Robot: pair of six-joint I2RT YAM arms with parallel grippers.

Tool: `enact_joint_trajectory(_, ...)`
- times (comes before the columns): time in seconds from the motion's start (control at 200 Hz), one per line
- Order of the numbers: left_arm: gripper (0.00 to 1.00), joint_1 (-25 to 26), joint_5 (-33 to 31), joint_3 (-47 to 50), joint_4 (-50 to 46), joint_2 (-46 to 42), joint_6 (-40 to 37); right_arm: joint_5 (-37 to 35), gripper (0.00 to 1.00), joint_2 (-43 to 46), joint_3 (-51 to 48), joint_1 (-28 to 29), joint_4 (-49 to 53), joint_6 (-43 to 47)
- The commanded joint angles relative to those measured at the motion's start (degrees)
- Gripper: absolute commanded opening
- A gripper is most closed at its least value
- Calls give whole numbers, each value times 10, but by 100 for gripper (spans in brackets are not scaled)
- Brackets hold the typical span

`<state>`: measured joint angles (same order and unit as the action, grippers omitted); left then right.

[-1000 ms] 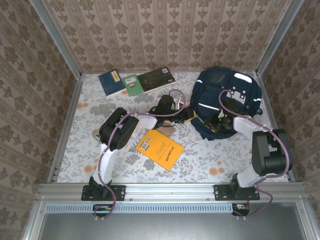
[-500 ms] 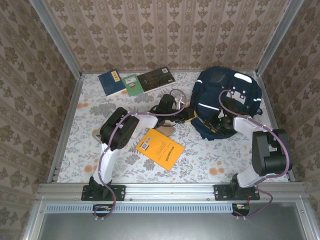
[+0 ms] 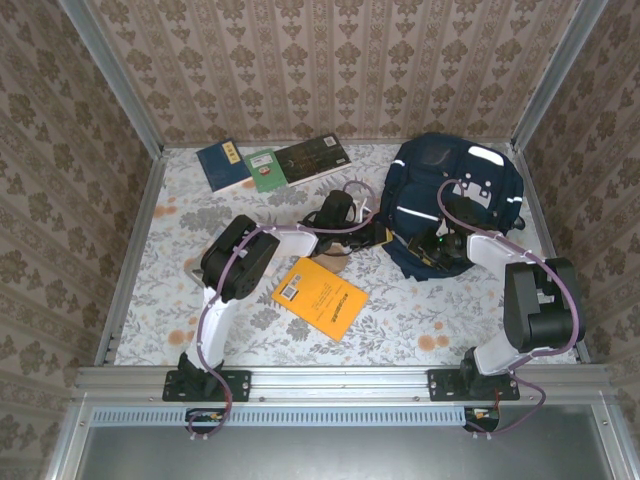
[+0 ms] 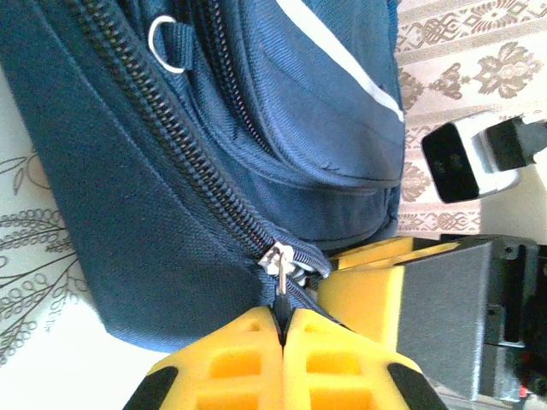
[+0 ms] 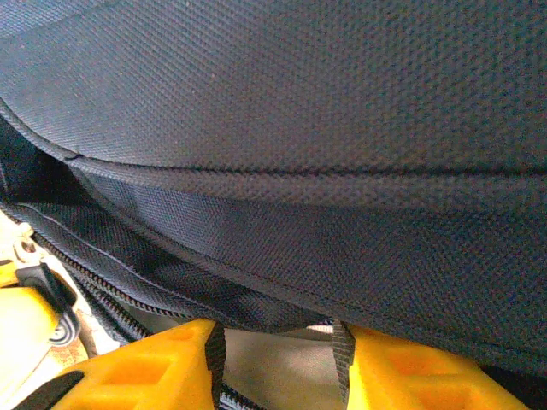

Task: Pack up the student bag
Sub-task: Unzip the student bag at the top-right of the table.

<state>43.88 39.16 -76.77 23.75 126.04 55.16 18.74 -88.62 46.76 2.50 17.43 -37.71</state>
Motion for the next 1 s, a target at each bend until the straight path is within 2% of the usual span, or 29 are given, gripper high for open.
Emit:
enact_joint_trajectory(0.0,0,-9,-38,-16,-87,-20,-57,-23,42,5,-13,1,22,-1)
enact_joint_trajectory(0.165,0,-23,-123,-78,-284,-31,-172,-31,42,2,-20,-4,28,-2)
enact_joint_trajectory(0.36,0,-39,-197,-162,-411,-8,-250,-33,42,8,-20,-10,35,6)
enact_joint_trajectory(0.455,0,-48,-182,-181,-418,-2,-272,-30,42,15,-12,-12,43,13)
enact_joint_trajectory(0.605,0,-31,-144,-190,-412,-15,-303,-2,45,60,-5,-4,41,18)
enact_joint_trajectory(0.89,0,-3,-115,-176,-386,-42,-298,-7,47,118,-24,99,38,-1)
enact_joint_trajectory(0.995,0,2,-112,-162,-381,-55,-300,-28,47,114,-53,107,34,-15)
